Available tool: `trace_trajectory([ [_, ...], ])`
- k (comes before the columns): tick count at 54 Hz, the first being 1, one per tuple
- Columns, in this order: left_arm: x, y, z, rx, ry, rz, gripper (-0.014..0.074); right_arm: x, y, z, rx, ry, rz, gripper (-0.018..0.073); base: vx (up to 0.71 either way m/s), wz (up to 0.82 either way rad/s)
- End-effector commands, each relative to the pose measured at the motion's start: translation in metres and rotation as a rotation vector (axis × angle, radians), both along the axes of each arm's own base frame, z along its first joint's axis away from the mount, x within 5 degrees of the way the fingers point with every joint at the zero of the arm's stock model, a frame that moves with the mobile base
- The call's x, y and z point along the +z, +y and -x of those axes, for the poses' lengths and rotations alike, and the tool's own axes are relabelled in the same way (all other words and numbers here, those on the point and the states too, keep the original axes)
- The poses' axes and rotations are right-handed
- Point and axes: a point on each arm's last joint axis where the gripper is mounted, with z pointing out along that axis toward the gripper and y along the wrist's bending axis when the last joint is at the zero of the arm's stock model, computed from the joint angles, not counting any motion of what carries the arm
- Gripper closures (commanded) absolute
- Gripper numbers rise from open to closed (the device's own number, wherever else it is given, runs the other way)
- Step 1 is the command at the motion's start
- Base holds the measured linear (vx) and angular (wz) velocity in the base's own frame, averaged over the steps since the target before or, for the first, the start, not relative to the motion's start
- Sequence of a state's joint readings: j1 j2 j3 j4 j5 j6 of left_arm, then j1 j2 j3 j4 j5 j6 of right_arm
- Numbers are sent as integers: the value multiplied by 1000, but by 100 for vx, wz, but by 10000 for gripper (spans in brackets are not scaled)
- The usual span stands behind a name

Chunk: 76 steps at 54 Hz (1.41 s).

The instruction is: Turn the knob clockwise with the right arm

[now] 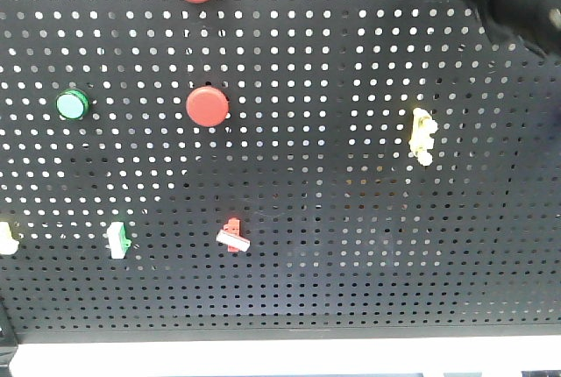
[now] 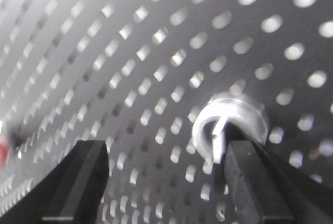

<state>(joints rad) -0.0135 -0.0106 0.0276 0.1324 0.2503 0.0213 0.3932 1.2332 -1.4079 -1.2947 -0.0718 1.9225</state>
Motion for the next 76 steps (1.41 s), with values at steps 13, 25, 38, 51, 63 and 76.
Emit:
trace_trajectory([
  [13, -1, -1, -1, -13, -65, 10, 603, -30, -28, 74, -28, -75, 174, 50, 0, 0],
  [25, -1, -1, -1, -13, -65, 10, 603, -45, -41, 106, -72, -150, 302, 50, 0, 0],
  [38, -1, -1, -1, -13, -65, 10, 603, -45, -46, 119, -101, -218, 388, 50, 0, 0],
  [51, -1, -1, -1, -13, -65, 10, 603, -44, -47, 120, -105, -224, 397, 50, 0, 0],
  [63, -1, -1, -1, -13, -65, 10, 603, -44, -47, 120, -112, -223, 395, 50, 0, 0],
  [76, -1, -1, -1, -13, -65, 10, 603, -44, -49, 119, -134, -230, 415, 79, 0, 0],
])
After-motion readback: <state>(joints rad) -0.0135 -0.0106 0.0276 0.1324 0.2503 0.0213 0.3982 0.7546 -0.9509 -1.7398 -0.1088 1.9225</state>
